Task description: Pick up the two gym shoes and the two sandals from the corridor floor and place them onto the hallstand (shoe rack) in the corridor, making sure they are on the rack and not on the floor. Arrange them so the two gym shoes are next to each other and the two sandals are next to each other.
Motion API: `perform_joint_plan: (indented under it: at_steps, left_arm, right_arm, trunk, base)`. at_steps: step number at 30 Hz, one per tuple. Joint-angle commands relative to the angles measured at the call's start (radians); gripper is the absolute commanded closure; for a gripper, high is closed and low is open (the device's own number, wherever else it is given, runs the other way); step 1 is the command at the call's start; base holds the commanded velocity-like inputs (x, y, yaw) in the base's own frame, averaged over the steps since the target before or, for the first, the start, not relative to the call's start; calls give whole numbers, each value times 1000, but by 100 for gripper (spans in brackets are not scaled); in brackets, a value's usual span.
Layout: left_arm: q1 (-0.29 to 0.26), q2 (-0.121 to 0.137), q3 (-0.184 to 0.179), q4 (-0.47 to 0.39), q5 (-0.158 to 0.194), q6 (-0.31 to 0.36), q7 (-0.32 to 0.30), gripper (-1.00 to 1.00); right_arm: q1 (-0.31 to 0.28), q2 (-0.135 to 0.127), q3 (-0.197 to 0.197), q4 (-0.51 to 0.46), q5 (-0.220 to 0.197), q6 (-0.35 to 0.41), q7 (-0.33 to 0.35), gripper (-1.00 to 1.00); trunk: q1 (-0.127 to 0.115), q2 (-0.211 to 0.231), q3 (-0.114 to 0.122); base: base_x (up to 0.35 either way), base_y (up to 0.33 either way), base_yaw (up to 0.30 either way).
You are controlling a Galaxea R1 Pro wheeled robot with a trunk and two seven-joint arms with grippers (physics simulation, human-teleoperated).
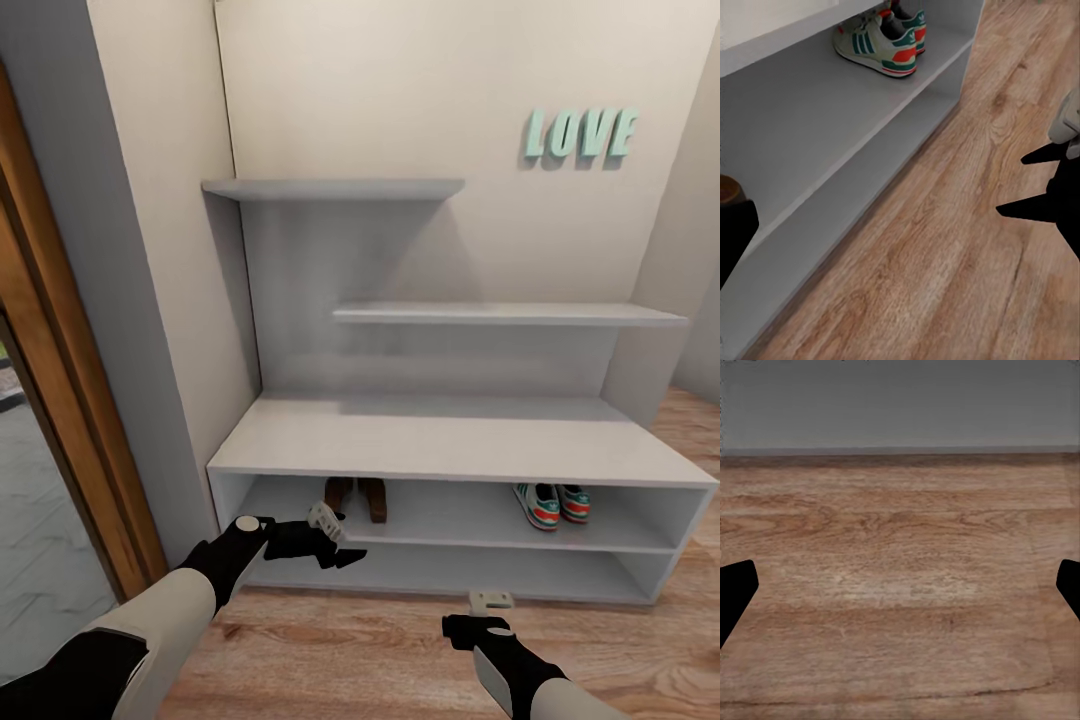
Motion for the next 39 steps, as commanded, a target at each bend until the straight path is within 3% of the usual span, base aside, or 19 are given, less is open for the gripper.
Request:
perform_joint_plan:
  at_steps: [1,25,39]
  left_arm:
    - [0,0,2,0,-11,-9,0,-100]
    - [0,0,1,0,-11,-9,0,-100]
    - [0,0,2,0,-11,-9,0,-100]
  right_arm:
    - [0,0,9,-2,-10,6,-5,-100]
    - [0,0,8,-1,-11,6,-5,-100]
    - [0,0,8,-1,-11,6,-5,-100]
  trunk:
    - [-4,7,2]
    - [-96,175,48]
    - [-96,175,25]
  base:
    - [0,0,0]
    - [0,0,0]
    - [0,0,0]
